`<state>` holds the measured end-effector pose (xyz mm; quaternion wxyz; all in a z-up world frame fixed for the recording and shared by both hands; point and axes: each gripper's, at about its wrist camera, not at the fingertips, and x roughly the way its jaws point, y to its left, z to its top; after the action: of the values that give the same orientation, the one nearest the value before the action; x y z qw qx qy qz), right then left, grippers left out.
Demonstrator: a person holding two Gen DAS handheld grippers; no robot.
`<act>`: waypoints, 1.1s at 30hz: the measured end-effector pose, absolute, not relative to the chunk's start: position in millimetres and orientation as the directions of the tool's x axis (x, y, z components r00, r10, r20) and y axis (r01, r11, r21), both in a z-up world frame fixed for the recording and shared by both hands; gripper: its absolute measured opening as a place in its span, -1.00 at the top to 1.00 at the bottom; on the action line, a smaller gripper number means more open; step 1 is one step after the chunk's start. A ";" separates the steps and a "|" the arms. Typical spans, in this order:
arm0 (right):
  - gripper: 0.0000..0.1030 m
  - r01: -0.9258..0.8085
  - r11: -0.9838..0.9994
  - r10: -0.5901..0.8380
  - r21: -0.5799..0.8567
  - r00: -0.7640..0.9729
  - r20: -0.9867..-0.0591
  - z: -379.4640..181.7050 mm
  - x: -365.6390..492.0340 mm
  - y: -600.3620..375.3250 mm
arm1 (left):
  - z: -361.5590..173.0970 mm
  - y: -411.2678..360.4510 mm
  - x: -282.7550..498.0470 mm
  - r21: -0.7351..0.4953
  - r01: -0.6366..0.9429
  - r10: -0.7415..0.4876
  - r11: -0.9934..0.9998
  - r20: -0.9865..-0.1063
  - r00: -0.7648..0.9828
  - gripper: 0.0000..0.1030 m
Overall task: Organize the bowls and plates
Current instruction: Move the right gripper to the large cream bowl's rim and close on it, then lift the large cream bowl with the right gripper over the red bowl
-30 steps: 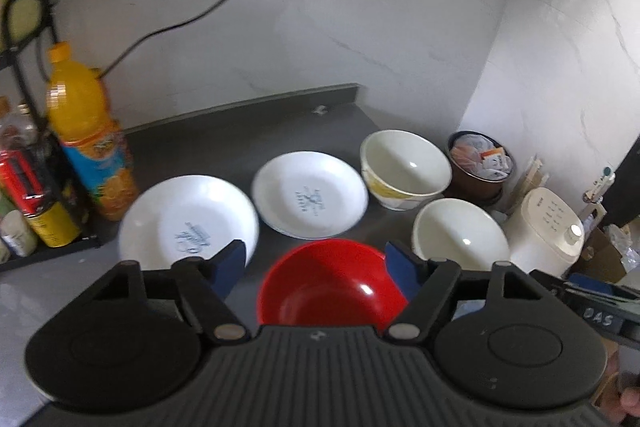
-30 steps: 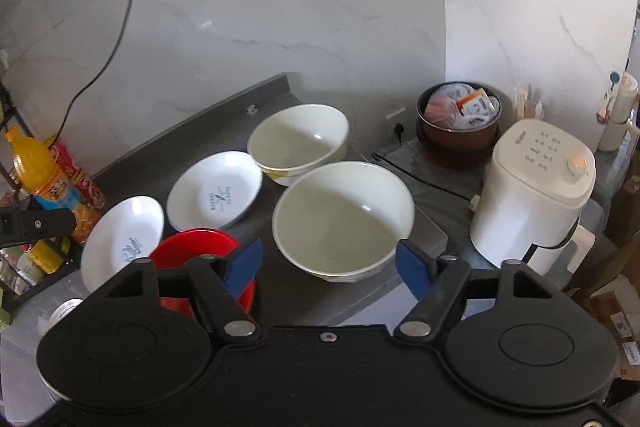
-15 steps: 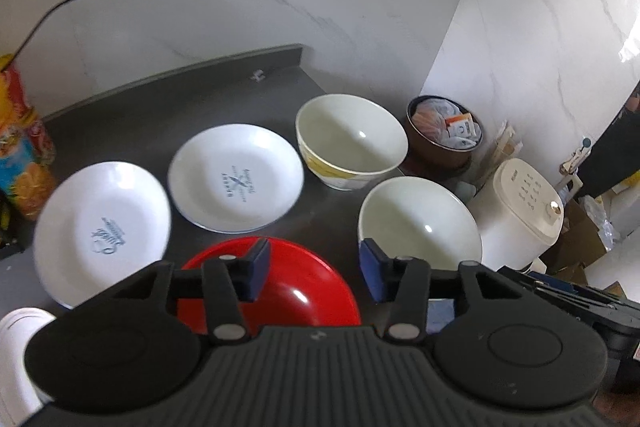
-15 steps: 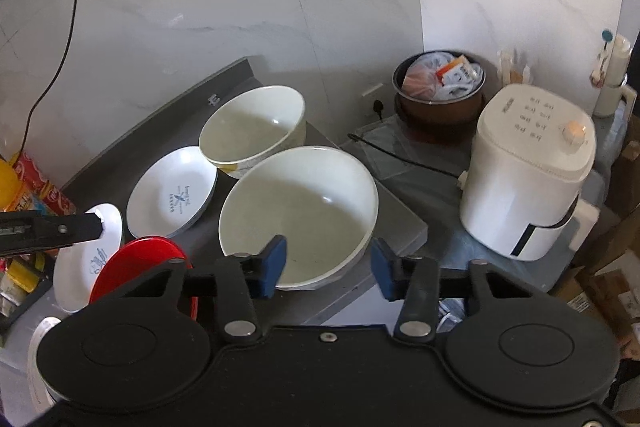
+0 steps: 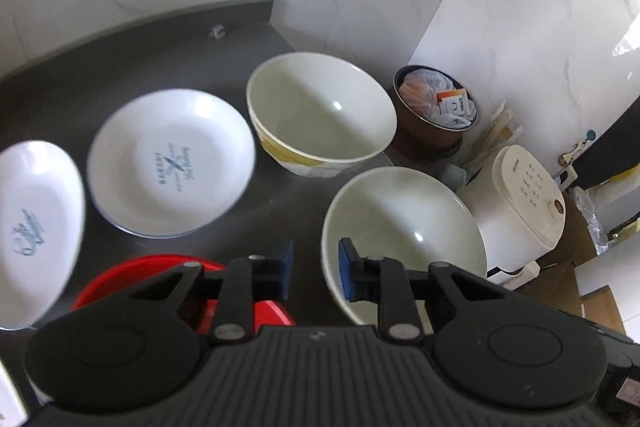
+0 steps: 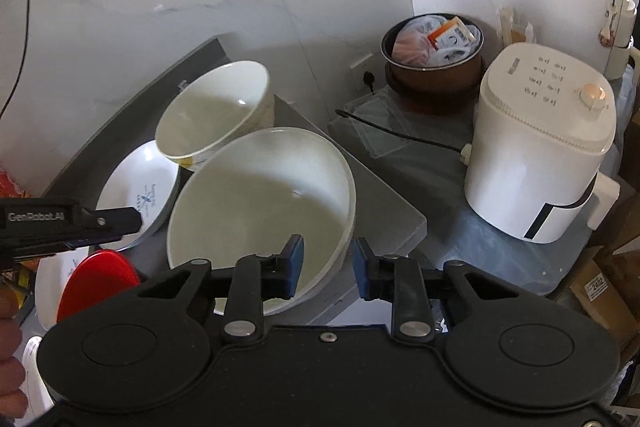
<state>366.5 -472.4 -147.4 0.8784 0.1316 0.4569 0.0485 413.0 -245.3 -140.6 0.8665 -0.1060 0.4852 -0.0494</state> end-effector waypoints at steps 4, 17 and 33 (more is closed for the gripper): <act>0.54 0.043 0.961 0.203 0.273 0.562 -0.802 -156.7 373.8 -473.5 | -155.6 -252.7 427.2 -0.238 -0.027 -0.193 0.971 -0.846 0.497 0.63; 0.72 0.041 0.960 0.203 0.277 0.580 -0.789 -167.2 379.9 -473.7 | -186.0 -261.7 449.9 -0.234 -0.038 -0.195 0.971 -0.879 0.436 0.94; 0.73 -0.009 0.957 0.214 0.289 0.696 -0.686 -113.1 350.5 -454.4 | -127.6 -233.4 423.2 -0.276 -0.013 -0.227 0.961 -0.817 0.530 0.94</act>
<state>350.5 -454.4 -113.1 0.9112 0.1328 0.3851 0.0613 423.2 -233.4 -127.6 0.8656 -0.1250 0.4808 -0.0619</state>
